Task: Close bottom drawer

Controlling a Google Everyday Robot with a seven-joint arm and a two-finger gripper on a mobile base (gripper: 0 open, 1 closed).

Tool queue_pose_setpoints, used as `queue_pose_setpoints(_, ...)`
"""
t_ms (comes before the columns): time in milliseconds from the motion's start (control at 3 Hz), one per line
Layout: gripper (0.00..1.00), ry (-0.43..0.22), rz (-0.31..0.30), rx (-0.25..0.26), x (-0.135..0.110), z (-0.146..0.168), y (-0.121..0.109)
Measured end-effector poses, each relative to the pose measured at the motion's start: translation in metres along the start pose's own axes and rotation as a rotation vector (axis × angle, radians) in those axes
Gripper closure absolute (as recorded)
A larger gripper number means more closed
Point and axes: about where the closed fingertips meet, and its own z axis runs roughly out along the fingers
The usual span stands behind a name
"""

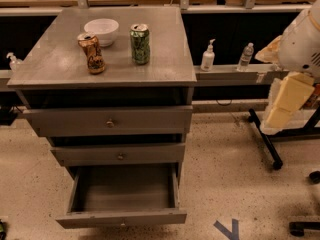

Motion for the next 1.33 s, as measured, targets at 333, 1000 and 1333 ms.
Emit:
queue_pose_setpoints(333, 0.0, -0.166, 0.084, -0.16, -0.004, 0.071, -0.007)
queue_pose_setpoints(1000, 0.0, -0.484, 0.29, -0.475, -0.097, 0.2, 0.058)
queue_pose_setpoints(1333, 0.0, -0.496, 0.287, -0.494, -0.097, 0.198, 0.055)
